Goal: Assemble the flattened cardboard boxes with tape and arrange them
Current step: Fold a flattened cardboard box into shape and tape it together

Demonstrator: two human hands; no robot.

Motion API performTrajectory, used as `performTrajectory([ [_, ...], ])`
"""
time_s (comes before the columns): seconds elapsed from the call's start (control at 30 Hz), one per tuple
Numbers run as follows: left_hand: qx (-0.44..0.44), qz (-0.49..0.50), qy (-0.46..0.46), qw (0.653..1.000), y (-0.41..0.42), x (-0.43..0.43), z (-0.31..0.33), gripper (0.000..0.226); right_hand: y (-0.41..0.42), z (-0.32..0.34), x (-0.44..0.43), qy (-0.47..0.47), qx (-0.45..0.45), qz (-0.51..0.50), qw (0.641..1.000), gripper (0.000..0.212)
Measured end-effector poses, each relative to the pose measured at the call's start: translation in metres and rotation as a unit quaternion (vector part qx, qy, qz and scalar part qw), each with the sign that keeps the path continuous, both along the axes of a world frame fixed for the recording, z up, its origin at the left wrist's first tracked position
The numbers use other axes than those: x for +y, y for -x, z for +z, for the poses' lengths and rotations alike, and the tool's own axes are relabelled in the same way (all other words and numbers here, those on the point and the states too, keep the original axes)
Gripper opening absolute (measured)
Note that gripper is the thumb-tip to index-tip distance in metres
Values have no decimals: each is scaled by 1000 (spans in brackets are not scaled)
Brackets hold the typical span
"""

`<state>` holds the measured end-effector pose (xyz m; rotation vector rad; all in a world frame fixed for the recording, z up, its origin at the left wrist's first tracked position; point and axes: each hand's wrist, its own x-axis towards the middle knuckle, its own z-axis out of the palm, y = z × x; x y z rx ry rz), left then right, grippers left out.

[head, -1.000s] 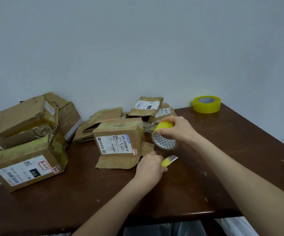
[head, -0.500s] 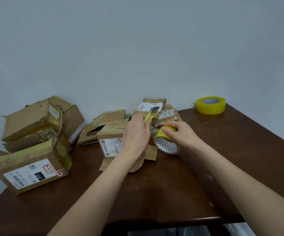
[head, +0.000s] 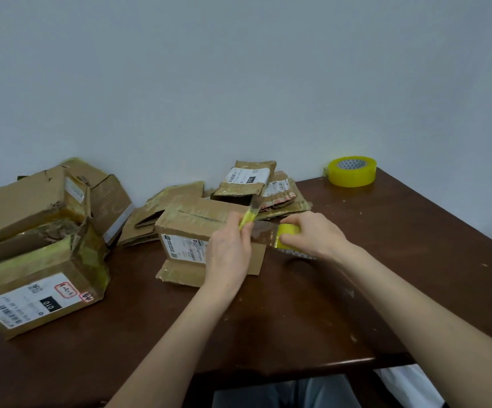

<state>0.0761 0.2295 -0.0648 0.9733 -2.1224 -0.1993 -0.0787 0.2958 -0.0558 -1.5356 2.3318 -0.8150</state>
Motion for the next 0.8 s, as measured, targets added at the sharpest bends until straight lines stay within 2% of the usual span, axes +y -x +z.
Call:
performTrajectory([
  [0.23,-8,2,-2,1000,3,-1,1,16,-3,-1,8,-37,85,-84,992,41],
  [0.47,40,-27,-6,999,-5,-17,3,17,-7,-6,0,26,7,-95,995,34],
  [0.6,14,-42,48,998,-12,-14,3,21,-12,-5,-7,35,-1,-115,993,24],
  [0.8,-5,-42,56,998,-17,-12,6,22,-19,-3,-9,45,-3,-143,989,18],
])
